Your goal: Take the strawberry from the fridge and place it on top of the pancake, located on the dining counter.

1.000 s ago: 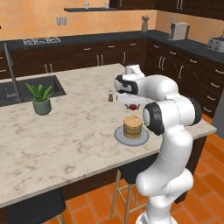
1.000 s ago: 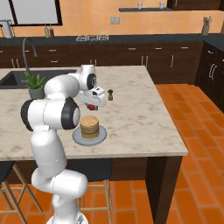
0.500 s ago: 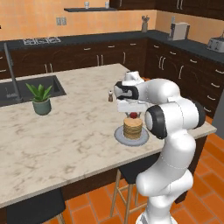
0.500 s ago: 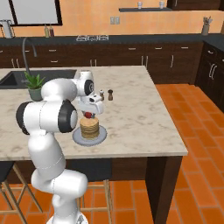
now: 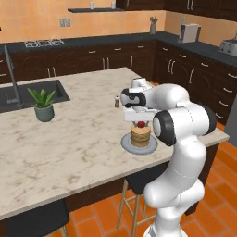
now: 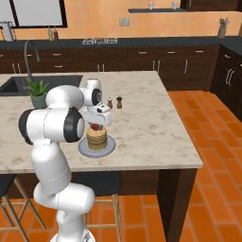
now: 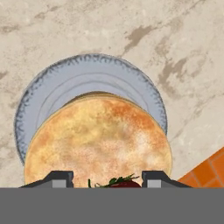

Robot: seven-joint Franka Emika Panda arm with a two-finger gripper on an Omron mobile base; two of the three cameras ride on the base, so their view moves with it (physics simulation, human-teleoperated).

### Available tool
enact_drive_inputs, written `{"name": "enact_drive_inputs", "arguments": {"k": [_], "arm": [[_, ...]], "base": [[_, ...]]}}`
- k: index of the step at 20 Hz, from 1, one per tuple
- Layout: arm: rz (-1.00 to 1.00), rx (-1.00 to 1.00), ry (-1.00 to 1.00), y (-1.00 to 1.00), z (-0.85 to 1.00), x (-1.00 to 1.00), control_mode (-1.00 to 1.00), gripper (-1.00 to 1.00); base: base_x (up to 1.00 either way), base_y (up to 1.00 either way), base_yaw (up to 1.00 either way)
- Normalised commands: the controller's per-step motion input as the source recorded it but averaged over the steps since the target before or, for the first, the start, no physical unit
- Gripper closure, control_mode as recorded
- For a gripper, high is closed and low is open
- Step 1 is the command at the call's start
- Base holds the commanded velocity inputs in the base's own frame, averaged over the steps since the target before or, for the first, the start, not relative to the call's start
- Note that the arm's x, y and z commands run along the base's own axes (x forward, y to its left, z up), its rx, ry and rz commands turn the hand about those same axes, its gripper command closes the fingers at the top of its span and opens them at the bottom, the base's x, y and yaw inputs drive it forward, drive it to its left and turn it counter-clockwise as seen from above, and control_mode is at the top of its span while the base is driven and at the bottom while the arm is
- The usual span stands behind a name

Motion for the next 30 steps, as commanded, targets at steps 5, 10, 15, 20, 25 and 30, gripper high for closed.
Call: {"name": "enact_drive_inputs", "arguments": {"k": [5,10,15,20,25,30], "arm": [[0.0,0.0,0.0,0.01,-0.07,0.0,-1.0,-1.0],[0.0,0.0,0.0,0.0,0.0,0.0,-1.0,-1.0],[0.0,0.0,0.0,0.0,0.0,0.0,-1.0,-1.0],[0.0,-0.04,0.0,0.01,0.54,-0.18,-1.0,-1.0],[0.0,-0.01,-0.17,0.26,0.95,-0.9,-1.0,-1.0],[0.0,0.04,-0.18,0.4,0.34,-1.0,-1.0,-1.0]], "base": [[0.0,0.0,0.0],[0.0,0.0,0.0],[0.0,0.0,0.0],[0.0,0.0,0.0],[0.0,0.0,0.0],[0.0,0.0,0.0]]}}
